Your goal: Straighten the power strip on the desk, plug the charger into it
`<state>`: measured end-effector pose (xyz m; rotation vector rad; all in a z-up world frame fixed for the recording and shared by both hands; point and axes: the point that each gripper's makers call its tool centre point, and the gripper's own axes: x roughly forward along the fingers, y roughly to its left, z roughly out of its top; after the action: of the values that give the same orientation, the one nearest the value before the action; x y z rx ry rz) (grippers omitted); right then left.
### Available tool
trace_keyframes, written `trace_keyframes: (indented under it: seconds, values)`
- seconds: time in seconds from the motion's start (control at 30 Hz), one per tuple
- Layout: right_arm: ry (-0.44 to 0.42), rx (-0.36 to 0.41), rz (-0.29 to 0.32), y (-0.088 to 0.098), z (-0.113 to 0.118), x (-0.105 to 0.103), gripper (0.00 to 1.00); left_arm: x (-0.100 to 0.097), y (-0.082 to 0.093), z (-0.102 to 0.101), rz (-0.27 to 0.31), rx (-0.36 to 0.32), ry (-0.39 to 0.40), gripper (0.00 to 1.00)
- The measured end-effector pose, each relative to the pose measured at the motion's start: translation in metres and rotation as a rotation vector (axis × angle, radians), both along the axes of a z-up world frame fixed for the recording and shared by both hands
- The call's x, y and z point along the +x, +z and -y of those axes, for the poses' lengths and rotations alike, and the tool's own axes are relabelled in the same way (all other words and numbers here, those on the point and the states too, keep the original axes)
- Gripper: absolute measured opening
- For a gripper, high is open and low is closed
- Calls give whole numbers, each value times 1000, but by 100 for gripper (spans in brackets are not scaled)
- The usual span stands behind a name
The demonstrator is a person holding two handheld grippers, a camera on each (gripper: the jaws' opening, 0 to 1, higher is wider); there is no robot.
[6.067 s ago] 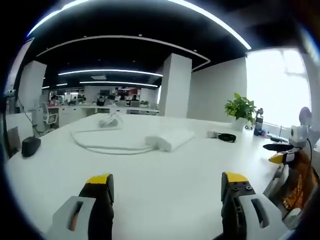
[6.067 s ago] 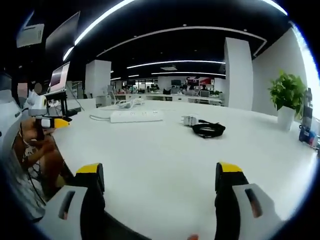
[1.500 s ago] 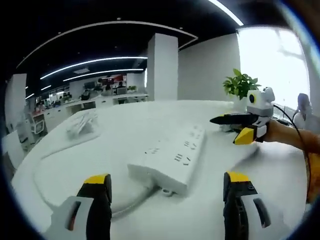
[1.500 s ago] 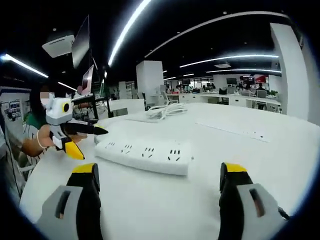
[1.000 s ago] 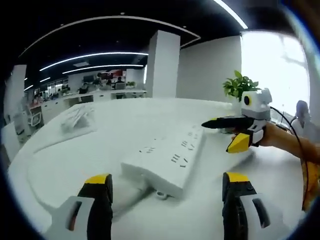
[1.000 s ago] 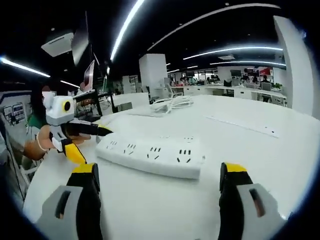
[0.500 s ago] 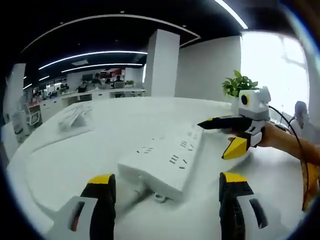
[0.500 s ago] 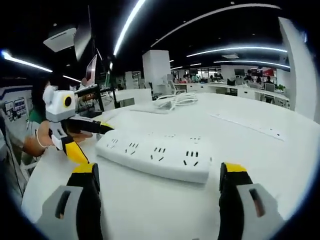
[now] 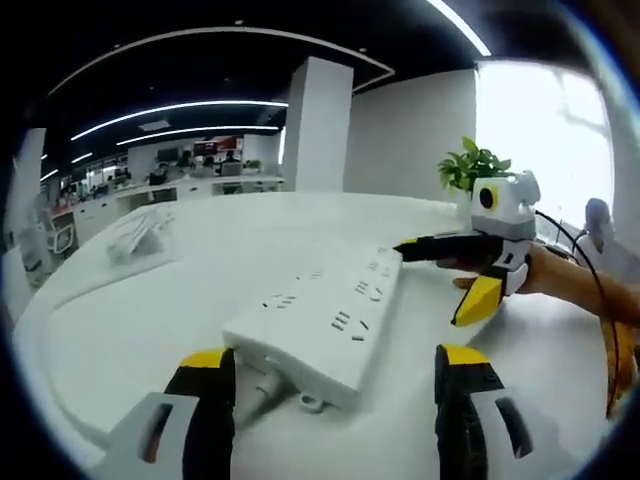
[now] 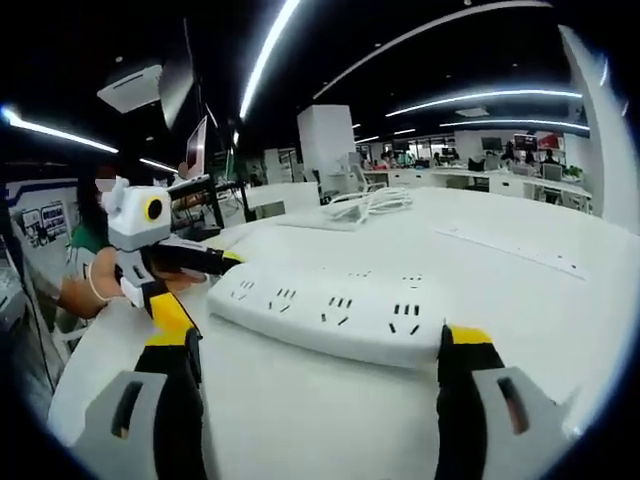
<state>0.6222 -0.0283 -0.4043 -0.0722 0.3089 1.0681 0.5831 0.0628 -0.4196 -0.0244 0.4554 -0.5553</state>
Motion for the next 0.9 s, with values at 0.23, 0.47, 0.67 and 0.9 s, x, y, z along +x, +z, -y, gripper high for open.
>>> trace_keyframes:
  seconds: [0.23, 0.47, 0.67, 0.9]
  values:
    - [-13, 12, -8, 1, 2, -1, 98, 0, 0, 2, 7, 7, -16, 87]
    - [-46, 3, -6, 0, 7, -1, 88, 1, -1, 2, 24, 35, -12, 84]
    - [-129, -25, 15, -3, 14, 7, 72, 7, 2, -9, 57, 52, 42, 65]
    - [-173, -106, 46, -6, 16, 12, 67, 8, 2, -12, 61, 56, 64, 61]
